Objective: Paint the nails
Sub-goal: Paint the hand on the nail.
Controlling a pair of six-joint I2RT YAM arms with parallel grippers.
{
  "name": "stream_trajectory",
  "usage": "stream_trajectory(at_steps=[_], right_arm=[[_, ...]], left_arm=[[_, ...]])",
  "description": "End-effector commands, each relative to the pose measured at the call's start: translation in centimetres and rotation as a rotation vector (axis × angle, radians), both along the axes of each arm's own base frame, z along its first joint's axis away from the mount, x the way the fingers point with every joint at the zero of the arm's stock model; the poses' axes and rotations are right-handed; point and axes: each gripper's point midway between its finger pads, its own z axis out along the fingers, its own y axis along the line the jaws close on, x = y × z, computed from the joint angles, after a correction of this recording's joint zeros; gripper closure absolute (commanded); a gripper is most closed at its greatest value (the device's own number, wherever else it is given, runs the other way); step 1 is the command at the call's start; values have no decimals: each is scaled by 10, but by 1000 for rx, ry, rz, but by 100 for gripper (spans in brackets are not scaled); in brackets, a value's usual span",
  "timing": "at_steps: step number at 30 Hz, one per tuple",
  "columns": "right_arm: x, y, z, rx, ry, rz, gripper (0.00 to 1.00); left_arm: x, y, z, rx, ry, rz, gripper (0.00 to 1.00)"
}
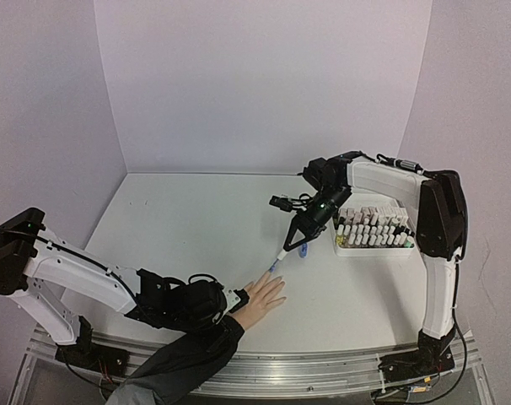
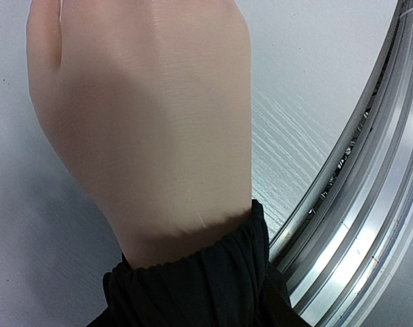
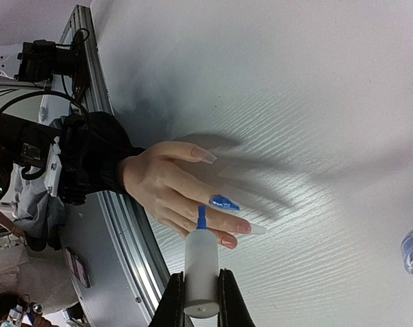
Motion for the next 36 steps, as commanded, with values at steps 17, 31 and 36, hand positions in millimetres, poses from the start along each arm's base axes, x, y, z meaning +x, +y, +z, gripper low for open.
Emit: stream_trajectory(at_steps=[17,31,36], right_arm=[[4,4,-1,-21,-17,14,100],[7,5,-10,-38,-7,11,100],[9,5,-11,-42,-4,6,100]], left_arm=[[10,2,4,1,-82,-22,100],[10,2,3,3,-82,-19,100],[11,2,3,3,-81,-18,100]])
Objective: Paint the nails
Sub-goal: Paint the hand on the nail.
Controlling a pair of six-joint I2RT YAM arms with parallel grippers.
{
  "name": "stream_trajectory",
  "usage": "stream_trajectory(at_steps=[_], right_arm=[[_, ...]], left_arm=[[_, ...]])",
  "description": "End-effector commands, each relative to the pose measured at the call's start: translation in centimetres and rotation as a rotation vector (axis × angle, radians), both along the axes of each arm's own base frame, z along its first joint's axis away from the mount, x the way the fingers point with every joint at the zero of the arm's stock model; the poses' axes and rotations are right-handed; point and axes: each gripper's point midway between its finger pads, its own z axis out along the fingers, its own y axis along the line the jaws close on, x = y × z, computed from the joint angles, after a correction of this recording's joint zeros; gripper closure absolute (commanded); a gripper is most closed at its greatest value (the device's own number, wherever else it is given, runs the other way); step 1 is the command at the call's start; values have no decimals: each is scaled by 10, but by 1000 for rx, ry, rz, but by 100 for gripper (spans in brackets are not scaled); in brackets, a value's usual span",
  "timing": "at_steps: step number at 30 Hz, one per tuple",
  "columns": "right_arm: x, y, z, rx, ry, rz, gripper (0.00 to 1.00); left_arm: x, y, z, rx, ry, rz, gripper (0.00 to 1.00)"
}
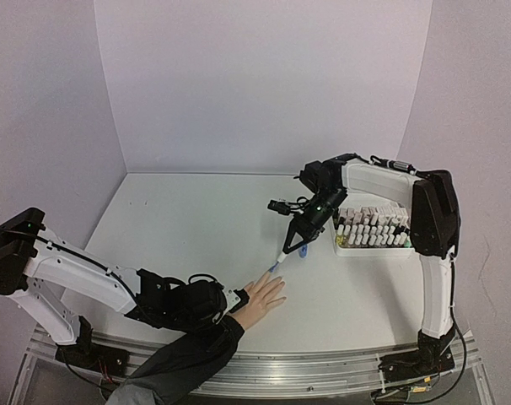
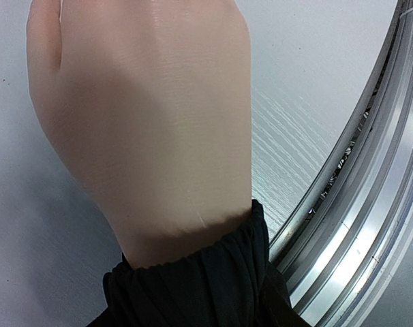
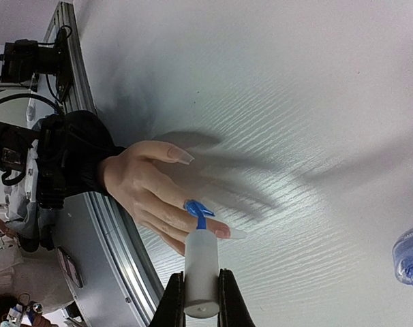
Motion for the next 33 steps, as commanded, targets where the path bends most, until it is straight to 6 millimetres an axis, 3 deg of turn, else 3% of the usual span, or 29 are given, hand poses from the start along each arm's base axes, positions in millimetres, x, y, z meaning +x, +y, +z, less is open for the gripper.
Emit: stream_trajectory(at_steps=[1,22,33], right_arm=[[3,5,5,5,-4,1,100],[4,-8,0,-55,-25,-20,100],[12,-18,8,-81,-69,-47,100]], left_arm=[[11,2,4,2,-81,-17,100],[10,2,4,0,-81,-17,100],[11,2,7,-9,-84,-17,100]])
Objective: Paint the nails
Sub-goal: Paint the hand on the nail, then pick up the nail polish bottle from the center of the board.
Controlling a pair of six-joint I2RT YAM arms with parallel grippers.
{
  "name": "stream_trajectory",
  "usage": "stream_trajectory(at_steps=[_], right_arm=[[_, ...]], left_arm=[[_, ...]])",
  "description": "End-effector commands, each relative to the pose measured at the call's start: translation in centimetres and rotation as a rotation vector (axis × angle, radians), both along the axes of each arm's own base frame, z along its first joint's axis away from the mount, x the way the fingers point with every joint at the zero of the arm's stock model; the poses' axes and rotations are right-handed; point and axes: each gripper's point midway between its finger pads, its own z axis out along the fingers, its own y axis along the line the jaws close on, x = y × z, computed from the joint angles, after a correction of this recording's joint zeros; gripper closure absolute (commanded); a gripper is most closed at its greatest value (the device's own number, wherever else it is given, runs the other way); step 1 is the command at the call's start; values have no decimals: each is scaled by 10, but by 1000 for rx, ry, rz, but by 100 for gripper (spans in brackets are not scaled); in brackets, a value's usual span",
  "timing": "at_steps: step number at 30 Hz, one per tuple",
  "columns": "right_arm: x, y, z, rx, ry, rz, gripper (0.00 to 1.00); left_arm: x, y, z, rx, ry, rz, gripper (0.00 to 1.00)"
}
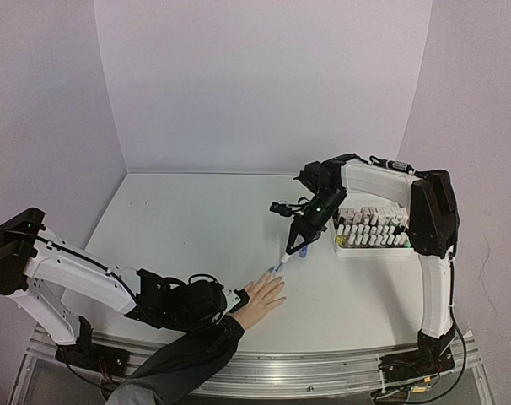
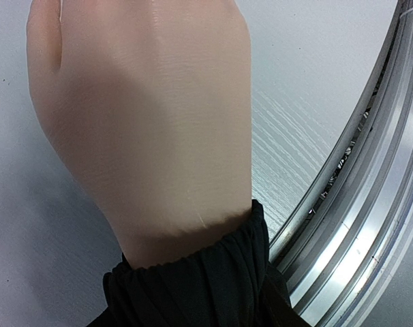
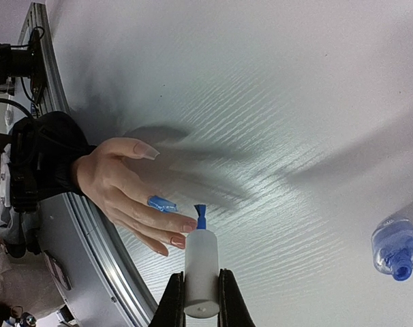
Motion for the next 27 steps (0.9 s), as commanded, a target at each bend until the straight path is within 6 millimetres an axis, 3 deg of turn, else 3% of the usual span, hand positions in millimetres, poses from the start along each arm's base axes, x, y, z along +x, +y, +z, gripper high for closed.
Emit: stream_trajectory(at_steps=[1,8,16,21,27], right_arm=[[4,-10,20,-12,-50,-25,100],[14,-26,30,-81,-140,-55,100],[20,-19,59,-29,-186,-79,100],[23,-19,60,-60,-202,-103,100],[49,-36,65,-201,-279,-270,100]], left_arm=[[11,2,6,-9,-84,-17,100],[10,2,7,-10,-83,-21,100],[10,1,6,-9,-80,-26,100],[11,1,4,-9,-83,-26,100],[13,1,4,-6,-72,-28,100]])
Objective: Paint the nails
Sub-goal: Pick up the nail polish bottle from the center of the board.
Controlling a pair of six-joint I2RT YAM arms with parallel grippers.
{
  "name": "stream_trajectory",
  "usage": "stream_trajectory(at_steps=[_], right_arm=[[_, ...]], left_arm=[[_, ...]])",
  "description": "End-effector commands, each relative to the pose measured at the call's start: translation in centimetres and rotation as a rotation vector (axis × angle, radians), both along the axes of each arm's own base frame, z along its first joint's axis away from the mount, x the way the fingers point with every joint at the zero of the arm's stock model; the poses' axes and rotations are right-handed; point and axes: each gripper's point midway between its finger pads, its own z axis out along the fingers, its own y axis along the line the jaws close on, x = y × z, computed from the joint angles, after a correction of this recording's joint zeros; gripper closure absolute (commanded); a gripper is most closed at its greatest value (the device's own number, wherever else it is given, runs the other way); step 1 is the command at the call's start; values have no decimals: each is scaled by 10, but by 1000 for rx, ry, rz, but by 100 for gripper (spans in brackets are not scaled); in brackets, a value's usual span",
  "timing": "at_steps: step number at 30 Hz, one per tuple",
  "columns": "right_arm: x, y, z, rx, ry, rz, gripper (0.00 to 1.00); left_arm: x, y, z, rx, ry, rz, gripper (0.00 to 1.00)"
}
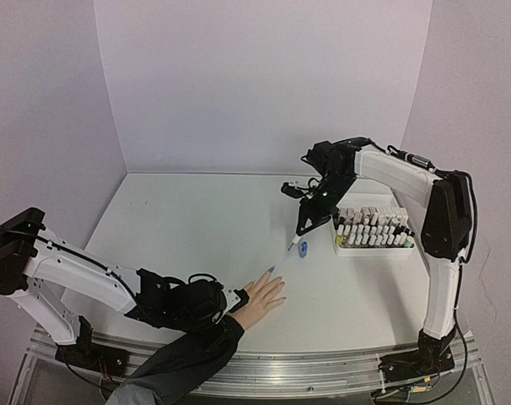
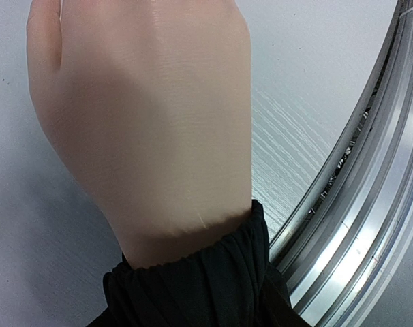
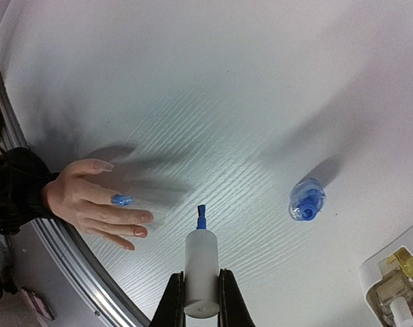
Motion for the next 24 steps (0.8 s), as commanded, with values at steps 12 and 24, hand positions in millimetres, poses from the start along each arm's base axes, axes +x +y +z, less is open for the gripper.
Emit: stream_trajectory(at_steps=[12,24], right_arm=[[32,-37,44,-163,-168,-359,100],[22,-33,57,-105,-137,-387,100]], left_arm=[[6,-4,5,31,-27,-71,99],[9,-18,17,20,-17,-80,21]])
